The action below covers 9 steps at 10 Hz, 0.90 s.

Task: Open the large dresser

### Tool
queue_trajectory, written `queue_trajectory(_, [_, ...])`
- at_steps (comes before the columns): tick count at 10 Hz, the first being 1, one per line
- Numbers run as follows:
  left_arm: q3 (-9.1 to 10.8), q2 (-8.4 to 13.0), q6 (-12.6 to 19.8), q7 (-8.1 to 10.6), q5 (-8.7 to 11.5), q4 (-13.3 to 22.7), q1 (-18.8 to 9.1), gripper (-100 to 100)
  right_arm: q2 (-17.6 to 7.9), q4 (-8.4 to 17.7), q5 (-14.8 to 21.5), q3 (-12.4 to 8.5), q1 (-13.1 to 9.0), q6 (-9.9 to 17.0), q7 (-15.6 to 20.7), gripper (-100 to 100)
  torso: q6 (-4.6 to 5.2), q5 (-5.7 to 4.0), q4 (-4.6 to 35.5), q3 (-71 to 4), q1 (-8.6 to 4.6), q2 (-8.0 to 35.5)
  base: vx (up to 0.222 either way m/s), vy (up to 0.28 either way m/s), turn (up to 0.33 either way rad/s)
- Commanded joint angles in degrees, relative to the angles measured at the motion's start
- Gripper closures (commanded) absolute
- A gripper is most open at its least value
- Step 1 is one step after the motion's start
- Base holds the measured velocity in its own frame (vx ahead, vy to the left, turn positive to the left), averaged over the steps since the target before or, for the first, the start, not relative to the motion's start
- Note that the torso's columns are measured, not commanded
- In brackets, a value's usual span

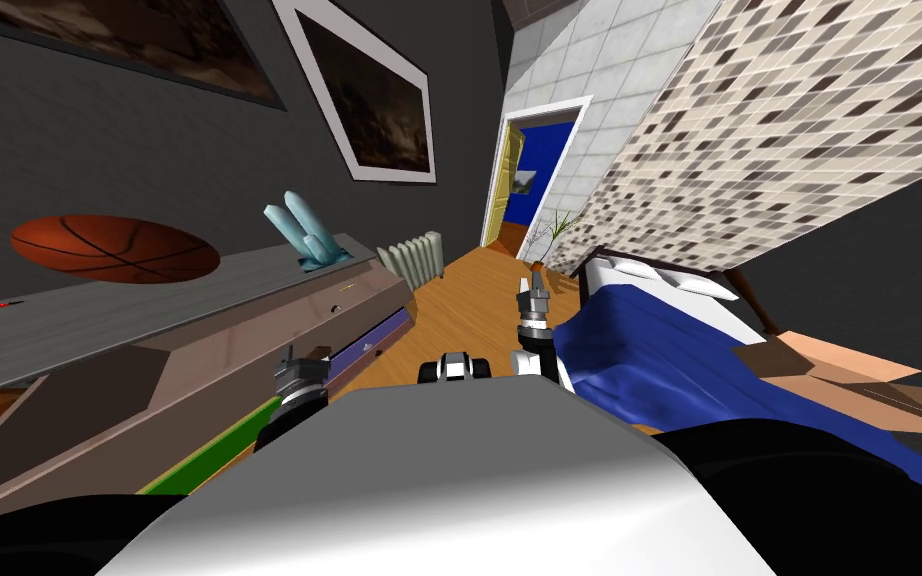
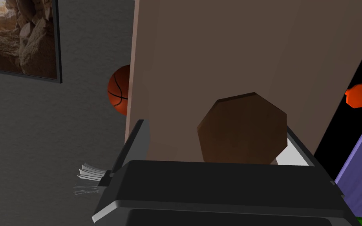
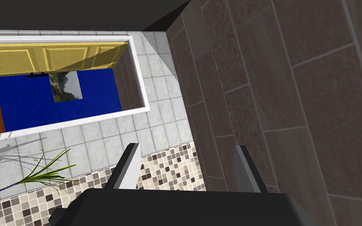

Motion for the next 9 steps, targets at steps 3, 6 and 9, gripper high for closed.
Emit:
queue_trajectory(3, [0.54,0.21,1.62,0.27,0.66,-2.34,1.68,-100,0.00,0.00,0.00,0.00,0.00,0.00,0.00,0,-0.04,-0.38,0.13,-0.15,-0.29,0.18,0.018,-0.005,-0.010])
queue_trajectory(6, [0.32,-0.24,1.62,-0.06,0.52,-1.33,1.74,0,0.00,0.00,0.00,0.00,0.00,0.00,0.00,0,0.04,0.03,-0.16,-0.13,0.07,-0.22,0.007,-0.007,0.003])
queue_trajectory(9, [0.17,-0.30,1.51,-0.13,0.52,-0.64,1.76,0,0.00,0.00,0.00,0.00,0.00,0.00,0.00,0,0.07,0.30,-0.29,-0.09,0.29,-0.41,0.001,-0.002,0.002])
